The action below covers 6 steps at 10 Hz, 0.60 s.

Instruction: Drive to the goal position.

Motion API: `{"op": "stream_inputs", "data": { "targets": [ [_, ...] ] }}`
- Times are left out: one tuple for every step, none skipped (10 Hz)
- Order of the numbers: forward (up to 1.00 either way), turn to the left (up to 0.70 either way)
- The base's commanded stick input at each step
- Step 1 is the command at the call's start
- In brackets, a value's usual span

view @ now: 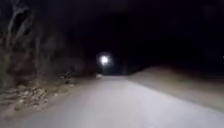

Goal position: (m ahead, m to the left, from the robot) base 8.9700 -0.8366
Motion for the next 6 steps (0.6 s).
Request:
{"op": "stream_inputs", "data": {
  "targets": [
    [1.0,0.0],
    [1.0,0.0],
    [1.0,0.0],
    [1.0,0.0],
    [1.0,0.0],
    [1.0,0.0]
  ]
}}
